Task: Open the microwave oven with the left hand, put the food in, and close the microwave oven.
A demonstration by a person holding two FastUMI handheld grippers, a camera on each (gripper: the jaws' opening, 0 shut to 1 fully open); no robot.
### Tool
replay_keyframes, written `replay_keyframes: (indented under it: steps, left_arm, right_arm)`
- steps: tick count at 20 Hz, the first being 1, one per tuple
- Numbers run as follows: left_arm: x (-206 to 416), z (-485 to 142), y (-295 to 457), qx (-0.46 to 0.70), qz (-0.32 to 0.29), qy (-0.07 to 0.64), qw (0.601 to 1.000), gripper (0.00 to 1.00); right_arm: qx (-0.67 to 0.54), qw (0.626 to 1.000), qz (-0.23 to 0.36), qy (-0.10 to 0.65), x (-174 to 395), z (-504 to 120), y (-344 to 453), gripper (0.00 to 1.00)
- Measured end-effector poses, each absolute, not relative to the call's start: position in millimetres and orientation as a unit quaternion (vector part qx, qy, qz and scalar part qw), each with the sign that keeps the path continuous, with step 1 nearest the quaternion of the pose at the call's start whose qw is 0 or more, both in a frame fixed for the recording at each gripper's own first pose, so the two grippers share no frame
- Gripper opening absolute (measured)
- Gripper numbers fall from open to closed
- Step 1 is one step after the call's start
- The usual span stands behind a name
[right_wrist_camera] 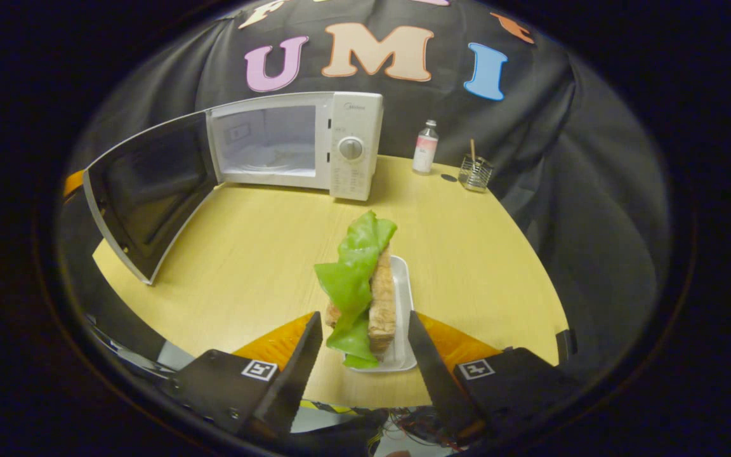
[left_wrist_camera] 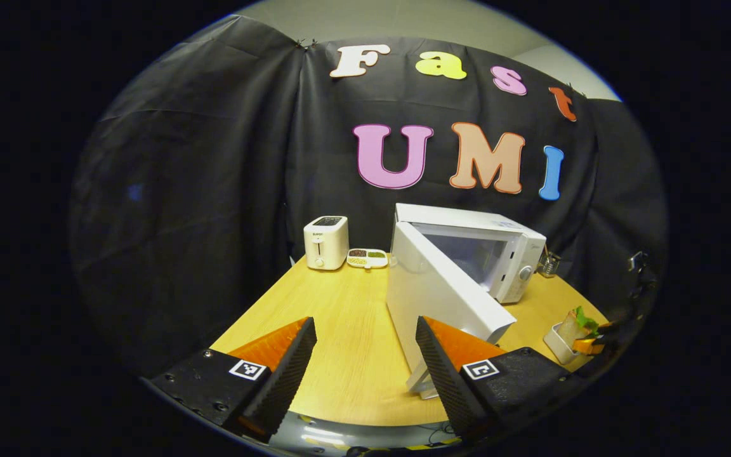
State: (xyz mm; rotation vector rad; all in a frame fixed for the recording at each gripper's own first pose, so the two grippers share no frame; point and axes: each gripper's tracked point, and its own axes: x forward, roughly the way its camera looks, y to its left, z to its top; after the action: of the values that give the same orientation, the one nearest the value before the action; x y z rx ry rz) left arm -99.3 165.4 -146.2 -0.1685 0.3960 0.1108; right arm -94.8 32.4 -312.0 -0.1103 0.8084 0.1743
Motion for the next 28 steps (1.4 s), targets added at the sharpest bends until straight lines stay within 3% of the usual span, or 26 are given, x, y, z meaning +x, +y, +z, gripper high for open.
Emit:
replay_keyframes:
  steps: [1, 2, 3, 6, 7, 9, 10, 11, 12, 13, 14, 15, 22, 28]
  left_arm:
    - [-98, -142, 165, -0.081, 0.056, 0.191, 0.977, 0.97]
    - [-95, -136, 162, -0.079, 0.054, 0.184, 0.978, 0.97]
    - [-91, -130, 159, -0.078, 0.052, 0.177, 0.98, 0.97]
    - [-85, -127, 159, -0.078, 0.062, 0.173, 0.98, 0.96]
    - [-85, -131, 159, -0.087, 0.069, 0.179, 0.978, 0.96]
    - [-83, -131, 154, -0.114, 0.08, 0.184, 0.973, 0.96]
    - [-81, -128, 151, -0.124, 0.083, 0.182, 0.972, 0.97]
    - [-80, -126, 146, -0.129, 0.081, 0.18, 0.972, 0.97]
    - [-77, -125, 140, -0.13, 0.071, 0.18, 0.972, 0.96]
    - [-76, -123, 135, -0.129, 0.063, 0.177, 0.974, 0.96]
    - [-75, -120, 133, -0.126, 0.057, 0.175, 0.975, 0.96]
    - [-73, -118, 131, -0.121, 0.053, 0.172, 0.976, 0.96]
    - [-66, -114, 127, -0.121, 0.037, 0.163, 0.979, 0.96]
    - [-62, -111, 134, -0.119, 0.032, 0.15, 0.981, 0.96]
  right_arm:
    - [-0.056, 0.915, 0.083, 0.391, -93, -314, 32, 0.87]
    - [-0.056, 0.916, 0.081, 0.389, -92, -313, 32, 0.77]
    - [-0.053, 0.916, 0.081, 0.39, -92, -312, 33, 0.59]
    - [-0.052, 0.916, 0.08, 0.39, -88, -312, 35, 0.55]
    - [-0.05, 0.916, 0.079, 0.391, -87, -312, 34, 0.39]
    - [-0.043, 0.913, 0.075, 0.399, -88, -311, 33, 0.39]
    - [-0.041, 0.913, 0.074, 0.4, -85, -308, 32, 0.45]
    - [-0.033, 0.913, 0.078, 0.398, -82, -309, 33, 0.25]
    - [-0.031, 0.912, 0.079, 0.402, -84, -311, 33, 0.25]
    - [-0.032, 0.911, 0.08, 0.403, -84, -309, 32, 0.32]
    - [-0.036, 0.912, 0.082, 0.4, -83, -307, 31, 0.25]
    - [-0.042, 0.914, 0.08, 0.395, -82, -303, 28, 0.32]
    - [-0.034, 0.925, 0.077, 0.371, -71, -273, 28, 0.31]
    - [0.039, 0.933, 0.097, 0.345, -38, -231, 75, 0.31]
